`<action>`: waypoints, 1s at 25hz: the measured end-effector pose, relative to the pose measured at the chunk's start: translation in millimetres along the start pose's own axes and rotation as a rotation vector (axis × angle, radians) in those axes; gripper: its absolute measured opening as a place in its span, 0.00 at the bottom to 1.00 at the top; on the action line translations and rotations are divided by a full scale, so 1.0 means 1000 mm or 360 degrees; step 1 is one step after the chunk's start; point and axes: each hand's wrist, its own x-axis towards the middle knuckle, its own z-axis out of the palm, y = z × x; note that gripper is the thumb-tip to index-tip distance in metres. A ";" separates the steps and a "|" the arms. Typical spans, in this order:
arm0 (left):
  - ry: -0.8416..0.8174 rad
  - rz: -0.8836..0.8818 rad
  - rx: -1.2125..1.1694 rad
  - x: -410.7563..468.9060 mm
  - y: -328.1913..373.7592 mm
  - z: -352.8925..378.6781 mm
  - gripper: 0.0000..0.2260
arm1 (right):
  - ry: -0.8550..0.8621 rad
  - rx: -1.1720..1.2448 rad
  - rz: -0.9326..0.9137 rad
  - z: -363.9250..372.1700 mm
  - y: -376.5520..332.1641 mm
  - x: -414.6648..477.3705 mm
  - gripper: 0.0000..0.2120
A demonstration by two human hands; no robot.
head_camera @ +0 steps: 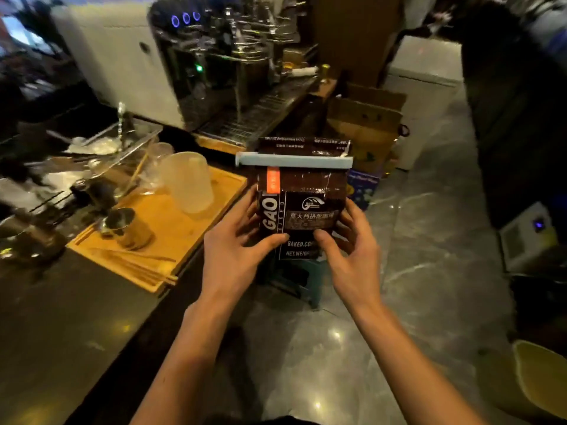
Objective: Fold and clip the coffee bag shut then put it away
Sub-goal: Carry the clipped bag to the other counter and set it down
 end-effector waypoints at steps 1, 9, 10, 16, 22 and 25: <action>-0.0079 0.0029 0.0018 0.010 0.006 0.025 0.39 | 0.0081 -0.0024 0.0008 -0.024 0.004 0.006 0.28; -0.0518 0.0168 -0.0067 0.078 0.033 0.183 0.40 | 0.0599 -0.0203 0.0015 -0.160 0.030 0.050 0.28; -0.0564 0.0181 -0.0081 0.089 0.034 0.200 0.39 | 0.0655 -0.0230 0.0009 -0.172 0.033 0.058 0.27; -0.0819 0.0247 -0.0220 0.178 0.033 0.298 0.38 | 0.0913 -0.0381 0.0015 -0.229 0.063 0.135 0.28; -0.1023 0.0306 -0.0328 0.284 0.033 0.386 0.36 | 0.1098 -0.0533 0.0056 -0.275 0.094 0.240 0.30; -0.1125 0.0273 -0.0375 0.324 0.031 0.433 0.37 | 0.1157 -0.0568 0.0095 -0.303 0.107 0.279 0.30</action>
